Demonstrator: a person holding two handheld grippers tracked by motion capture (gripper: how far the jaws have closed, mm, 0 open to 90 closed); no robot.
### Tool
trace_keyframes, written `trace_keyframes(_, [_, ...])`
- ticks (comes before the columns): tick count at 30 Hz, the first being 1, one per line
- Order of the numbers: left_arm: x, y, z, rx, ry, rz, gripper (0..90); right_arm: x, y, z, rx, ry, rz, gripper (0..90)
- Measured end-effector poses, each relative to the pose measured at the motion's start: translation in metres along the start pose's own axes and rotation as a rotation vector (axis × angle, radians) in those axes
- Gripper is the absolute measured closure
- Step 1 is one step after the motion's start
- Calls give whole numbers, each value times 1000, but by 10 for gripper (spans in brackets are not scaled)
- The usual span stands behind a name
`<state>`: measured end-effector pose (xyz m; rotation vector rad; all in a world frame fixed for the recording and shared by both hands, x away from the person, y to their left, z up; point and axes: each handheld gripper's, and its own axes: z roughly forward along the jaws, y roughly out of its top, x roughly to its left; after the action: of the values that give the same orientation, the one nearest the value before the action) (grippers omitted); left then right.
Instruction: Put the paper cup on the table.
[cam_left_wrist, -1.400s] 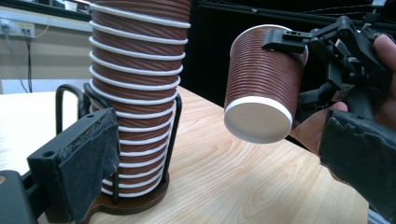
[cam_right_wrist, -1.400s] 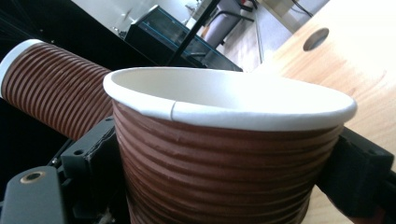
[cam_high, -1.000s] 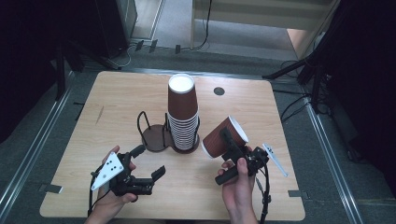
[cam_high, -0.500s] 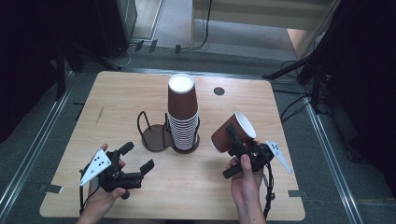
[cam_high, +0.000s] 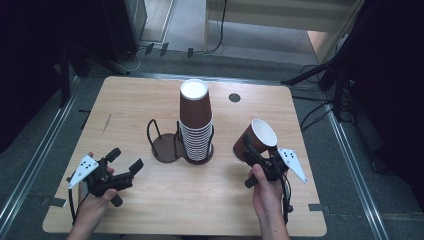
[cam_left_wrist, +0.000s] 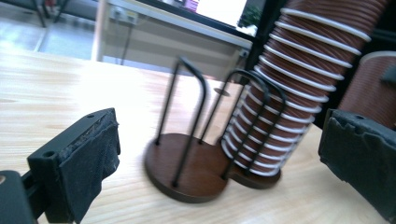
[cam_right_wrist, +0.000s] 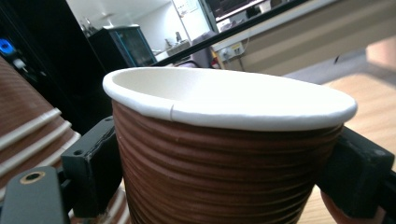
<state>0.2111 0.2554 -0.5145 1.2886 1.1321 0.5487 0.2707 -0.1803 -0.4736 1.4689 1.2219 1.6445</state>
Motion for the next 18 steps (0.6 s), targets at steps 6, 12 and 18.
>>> trace_keyframes(6, [24, -4, -4, 7, 83, -9, 0, 1, -6, 9, -3, -36, -118, 121])
trace_keyframes(12, [35, -4, -7, 3, 167, 27, 0, -5, -12, 20, -17, -39, -221, 121])
trace_keyframes(18, [45, -6, -12, -2, 208, 37, 0, -9, -13, 36, -17, -85, -277, 125])
